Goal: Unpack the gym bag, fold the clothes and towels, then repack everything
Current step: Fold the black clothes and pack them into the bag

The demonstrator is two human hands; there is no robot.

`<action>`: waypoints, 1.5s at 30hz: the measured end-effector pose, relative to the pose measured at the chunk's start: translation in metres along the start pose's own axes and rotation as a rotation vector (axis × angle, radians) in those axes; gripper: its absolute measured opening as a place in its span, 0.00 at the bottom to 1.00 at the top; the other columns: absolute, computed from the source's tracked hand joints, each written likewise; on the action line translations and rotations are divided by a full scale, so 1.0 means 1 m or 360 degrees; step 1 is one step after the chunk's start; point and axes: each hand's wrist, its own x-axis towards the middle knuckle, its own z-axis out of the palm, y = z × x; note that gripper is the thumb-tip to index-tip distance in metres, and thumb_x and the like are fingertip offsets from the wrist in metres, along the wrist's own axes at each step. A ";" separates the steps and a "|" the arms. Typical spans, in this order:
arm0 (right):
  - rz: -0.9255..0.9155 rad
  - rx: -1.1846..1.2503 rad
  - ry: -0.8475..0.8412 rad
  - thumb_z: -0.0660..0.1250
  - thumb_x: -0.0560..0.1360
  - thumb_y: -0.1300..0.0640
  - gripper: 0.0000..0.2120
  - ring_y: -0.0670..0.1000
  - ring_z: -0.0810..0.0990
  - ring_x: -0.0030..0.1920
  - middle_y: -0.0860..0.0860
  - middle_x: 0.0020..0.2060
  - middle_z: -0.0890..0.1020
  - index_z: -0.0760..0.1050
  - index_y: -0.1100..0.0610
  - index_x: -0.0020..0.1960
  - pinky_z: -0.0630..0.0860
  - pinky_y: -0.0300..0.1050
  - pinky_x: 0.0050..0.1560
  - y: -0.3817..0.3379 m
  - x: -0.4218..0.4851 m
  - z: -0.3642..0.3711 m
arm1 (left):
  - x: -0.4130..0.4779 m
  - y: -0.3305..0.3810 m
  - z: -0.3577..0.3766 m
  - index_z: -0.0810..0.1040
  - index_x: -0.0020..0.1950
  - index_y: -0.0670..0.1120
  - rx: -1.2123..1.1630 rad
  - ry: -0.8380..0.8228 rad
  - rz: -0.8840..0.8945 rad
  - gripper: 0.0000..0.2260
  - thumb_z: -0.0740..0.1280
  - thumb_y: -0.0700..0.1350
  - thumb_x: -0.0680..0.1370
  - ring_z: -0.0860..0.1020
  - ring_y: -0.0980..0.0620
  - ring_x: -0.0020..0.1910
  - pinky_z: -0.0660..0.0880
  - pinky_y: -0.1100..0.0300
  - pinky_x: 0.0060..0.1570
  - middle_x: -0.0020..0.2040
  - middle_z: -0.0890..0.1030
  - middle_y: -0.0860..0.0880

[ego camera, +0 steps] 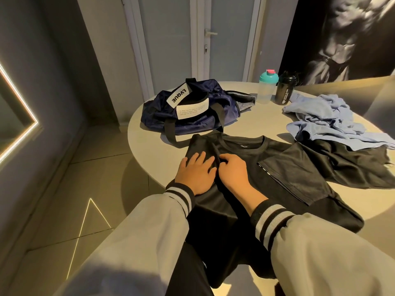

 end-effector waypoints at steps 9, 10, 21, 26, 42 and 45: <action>-0.0203 -0.0699 0.0185 0.59 0.74 0.61 0.12 0.62 0.78 0.54 0.55 0.51 0.81 0.77 0.54 0.54 0.76 0.54 0.44 0.018 0.009 -0.055 | 0.008 0.016 -0.021 0.76 0.65 0.56 -0.0117 0.0225 -0.0049 0.17 0.64 0.56 0.78 0.65 0.46 0.71 0.60 0.48 0.70 0.71 0.71 0.53; -0.0182 -0.0857 0.0136 0.60 0.75 0.60 0.11 0.63 0.76 0.55 0.55 0.52 0.80 0.76 0.53 0.55 0.73 0.53 0.45 0.030 0.012 -0.064 | 0.012 0.020 -0.022 0.77 0.62 0.54 -0.0186 0.0228 -0.0067 0.14 0.64 0.54 0.78 0.66 0.45 0.69 0.63 0.48 0.69 0.68 0.73 0.51; -0.0066 -0.0631 0.0078 0.61 0.78 0.65 0.06 0.61 0.73 0.56 0.61 0.52 0.73 0.77 0.60 0.52 0.70 0.44 0.49 0.094 0.062 -0.113 | 0.072 0.034 -0.029 0.69 0.67 0.51 -0.0473 0.0221 -0.0316 0.15 0.63 0.42 0.81 0.76 0.42 0.54 0.72 0.51 0.53 0.70 0.65 0.44; 0.0117 -0.0836 -0.0149 0.63 0.80 0.58 0.22 0.69 0.59 0.74 0.66 0.78 0.53 0.66 0.61 0.72 0.64 0.57 0.69 0.101 0.095 -0.125 | 0.103 0.044 -0.035 0.58 0.80 0.50 -0.0393 -0.0046 -0.0368 0.29 0.64 0.48 0.80 0.68 0.38 0.72 0.69 0.44 0.67 0.80 0.54 0.43; 0.0026 -0.0710 -0.0099 0.63 0.77 0.63 0.09 0.64 0.78 0.52 0.64 0.52 0.80 0.72 0.63 0.56 0.68 0.48 0.43 0.107 0.104 -0.128 | 0.114 0.074 -0.036 0.63 0.71 0.52 -0.0550 0.0108 -0.0098 0.24 0.66 0.35 0.79 0.80 0.39 0.52 0.77 0.45 0.59 0.58 0.79 0.39; -0.0038 -0.0618 0.0028 0.64 0.76 0.64 0.01 0.63 0.78 0.47 0.62 0.45 0.81 0.73 0.62 0.47 0.66 0.48 0.41 0.106 0.096 -0.134 | 0.110 0.077 -0.035 0.58 0.79 0.51 -0.0743 0.0196 -0.0103 0.33 0.67 0.35 0.79 0.78 0.38 0.62 0.74 0.44 0.67 0.67 0.77 0.41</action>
